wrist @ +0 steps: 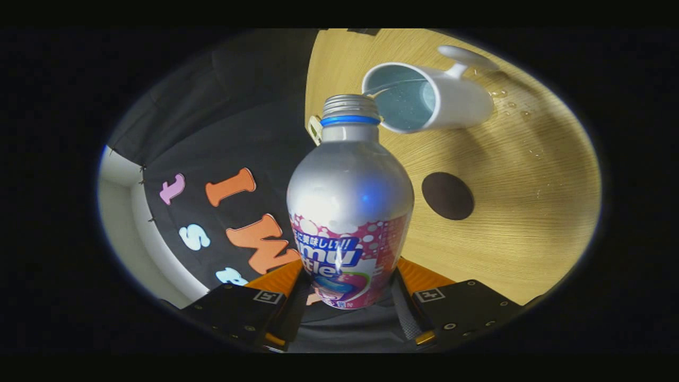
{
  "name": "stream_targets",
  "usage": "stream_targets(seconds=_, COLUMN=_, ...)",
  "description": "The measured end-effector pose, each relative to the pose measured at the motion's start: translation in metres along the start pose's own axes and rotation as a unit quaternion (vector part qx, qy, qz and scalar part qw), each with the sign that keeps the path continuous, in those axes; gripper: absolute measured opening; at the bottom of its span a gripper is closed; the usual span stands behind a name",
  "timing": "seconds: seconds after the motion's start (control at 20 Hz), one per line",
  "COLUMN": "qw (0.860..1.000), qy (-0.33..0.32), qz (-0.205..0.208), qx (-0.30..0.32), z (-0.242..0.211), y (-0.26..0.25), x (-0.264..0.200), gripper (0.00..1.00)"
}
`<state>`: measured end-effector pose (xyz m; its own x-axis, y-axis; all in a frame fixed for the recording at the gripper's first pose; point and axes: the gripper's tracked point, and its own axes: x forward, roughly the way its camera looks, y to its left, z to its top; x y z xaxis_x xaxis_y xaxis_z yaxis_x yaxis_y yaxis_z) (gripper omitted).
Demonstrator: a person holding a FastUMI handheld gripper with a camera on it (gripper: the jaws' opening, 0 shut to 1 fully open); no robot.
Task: Take the bottle from table, then pour the juice into the cup, finally place the bottle on the coaster
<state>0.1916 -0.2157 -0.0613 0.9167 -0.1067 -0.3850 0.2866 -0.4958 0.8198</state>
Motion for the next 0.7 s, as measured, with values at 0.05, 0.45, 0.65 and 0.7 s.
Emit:
stream_targets(seconds=0.05, qw=1.0, qy=0.0, qz=0.0, qx=0.003, z=0.0008, y=0.0, x=0.0004, gripper=0.74)
stream_targets(seconds=0.45, qw=1.0, qy=0.003, qz=0.002, qx=0.018, z=-0.002, y=0.0034, x=0.002, gripper=0.75)
stream_targets(seconds=0.65, qw=0.999, qy=0.003, qz=0.0, qx=0.035, z=-0.0029, y=0.0062, x=0.002, gripper=0.75)
stream_targets(seconds=0.7, qw=0.999, qy=0.004, qz=0.001, qx=0.037, z=-0.0027, y=0.0068, x=0.0009, gripper=0.74)
